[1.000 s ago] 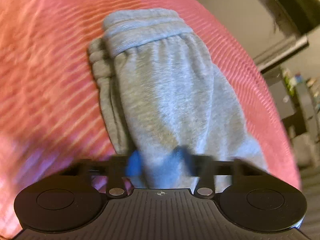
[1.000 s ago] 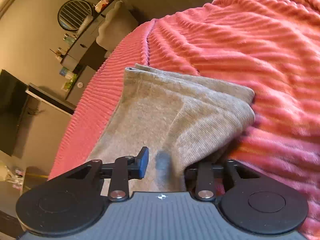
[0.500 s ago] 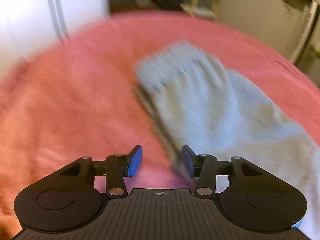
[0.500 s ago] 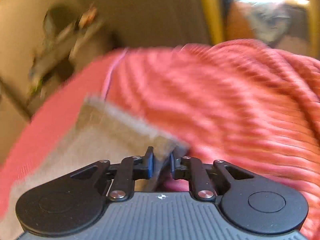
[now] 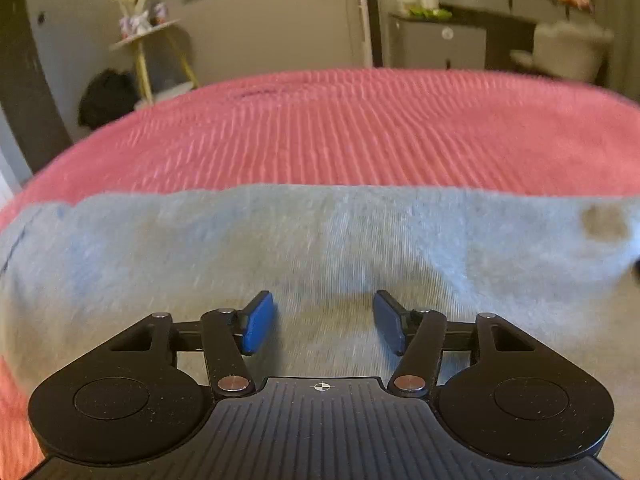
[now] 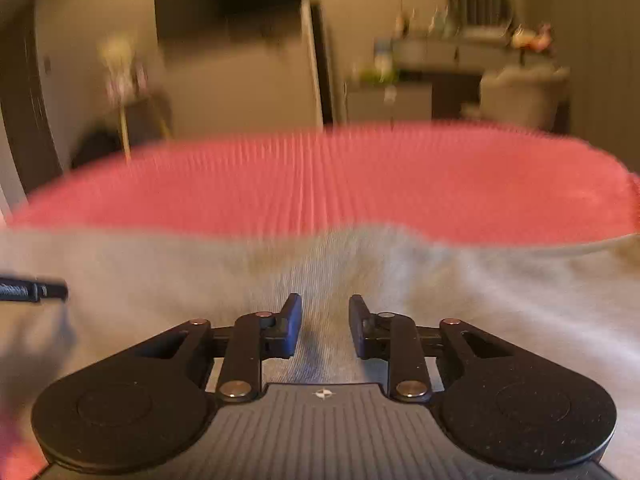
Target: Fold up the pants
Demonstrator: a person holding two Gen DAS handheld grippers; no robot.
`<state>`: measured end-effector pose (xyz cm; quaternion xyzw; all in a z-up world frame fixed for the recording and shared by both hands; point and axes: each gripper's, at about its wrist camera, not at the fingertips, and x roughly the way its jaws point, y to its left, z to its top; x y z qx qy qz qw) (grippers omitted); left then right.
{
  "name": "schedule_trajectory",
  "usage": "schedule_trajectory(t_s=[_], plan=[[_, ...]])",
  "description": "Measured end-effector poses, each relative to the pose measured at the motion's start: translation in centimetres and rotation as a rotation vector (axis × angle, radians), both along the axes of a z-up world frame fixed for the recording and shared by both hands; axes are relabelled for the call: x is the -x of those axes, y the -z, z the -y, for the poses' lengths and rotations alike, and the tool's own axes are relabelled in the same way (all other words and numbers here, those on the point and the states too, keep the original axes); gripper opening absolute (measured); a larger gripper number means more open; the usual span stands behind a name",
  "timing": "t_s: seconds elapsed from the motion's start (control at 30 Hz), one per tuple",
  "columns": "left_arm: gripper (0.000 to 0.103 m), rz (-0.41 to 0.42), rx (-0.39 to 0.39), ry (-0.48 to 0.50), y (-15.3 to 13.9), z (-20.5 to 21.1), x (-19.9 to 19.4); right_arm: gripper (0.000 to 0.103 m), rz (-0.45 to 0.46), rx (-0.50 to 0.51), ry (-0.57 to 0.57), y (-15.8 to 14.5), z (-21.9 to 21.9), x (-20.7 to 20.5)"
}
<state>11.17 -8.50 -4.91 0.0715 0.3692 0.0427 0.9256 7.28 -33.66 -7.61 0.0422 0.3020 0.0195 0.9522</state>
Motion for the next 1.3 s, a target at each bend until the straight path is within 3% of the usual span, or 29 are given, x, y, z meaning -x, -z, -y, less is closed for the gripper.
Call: schedule_trajectory(t_s=[0.03,0.13,0.2,0.27,0.33,0.4,0.43,0.5,0.57,0.63,0.73,0.77,0.8,0.83,0.97,1.03,1.17,1.3], plan=[[0.079,0.028,-0.028,-0.001,0.2,0.1,-0.4,0.018,-0.011,0.016,0.029,0.8,0.2,-1.3],[0.089,0.084,-0.102,-0.066,0.4,-0.8,-1.9,0.008,0.019,0.023,0.171,0.7,2.3,-3.2],[0.088,0.081,-0.089,-0.093,0.0,-2.1,-2.7,0.003,0.001,0.013,0.319,0.4,5.4,-4.1],[0.081,0.091,-0.106,-0.111,-0.9,-2.9,-2.4,0.006,-0.01,0.005,0.425,-0.4,7.8,-3.6],[0.079,0.087,-0.075,-0.071,-1.5,-3.5,-1.6,0.008,0.007,-0.091,0.401,-1.2,9.8,-1.9],[0.083,0.102,-0.005,-0.01,-2.0,-4.1,0.6,0.008,0.031,-0.228,0.29,-1.7,10.5,1.4],[0.087,0.095,-0.005,0.006,-1.8,-4.3,1.4,0.01,0.037,-0.297,0.222,-1.6,10.6,3.3],[0.086,0.053,-0.099,-0.012,-0.2,-4.2,1.7,0.015,0.001,-0.407,0.131,-0.5,11.5,6.4],[0.085,-0.006,-0.216,-0.098,0.5,-5.0,1.5,0.013,-0.069,-0.404,0.196,1.2,14.1,8.9],[0.08,-0.012,-0.22,-0.159,-0.3,-6.4,1.5,0.011,-0.033,-0.437,0.374,1.6,17.6,12.0],[0.083,0.025,-0.186,-0.199,-2.9,-7.9,3.6,0.017,0.052,-0.455,0.771,0.2,23.0,18.4],[0.084,0.036,-0.184,-0.212,-3.6,-8.4,4.3,0.022,0.079,-0.454,0.844,-0.4,24.1,20.5],[0.086,0.043,-0.178,-0.224,-4.0,-8.7,4.9,0.033,0.096,-0.46,0.896,-0.7,24.8,22.3],[0.087,0.041,-0.158,-0.229,-4.3,-9.0,5.6,0.04,0.104,-0.483,0.914,-0.6,25.2,23.8],[0.087,-0.024,-0.01,-0.228,-3.7,-9.5,7.3,0.04,0.097,-0.701,0.808,1.4,26.4,25.1],[0.087,-0.055,0.067,-0.257,-2.8,-9.5,8.2,0.04,0.111,-0.733,0.77,2.2,26.9,23.0],[0.087,-0.089,0.224,-0.316,-1.9,-10.2,9.6,0.04,0.108,-0.822,0.797,3.4,28.6,20.9],[0.087,-0.089,0.281,-0.331,-1.5,-10.3,9.8,0.039,0.138,-0.88,0.817,4.7,30.5,19.7]])
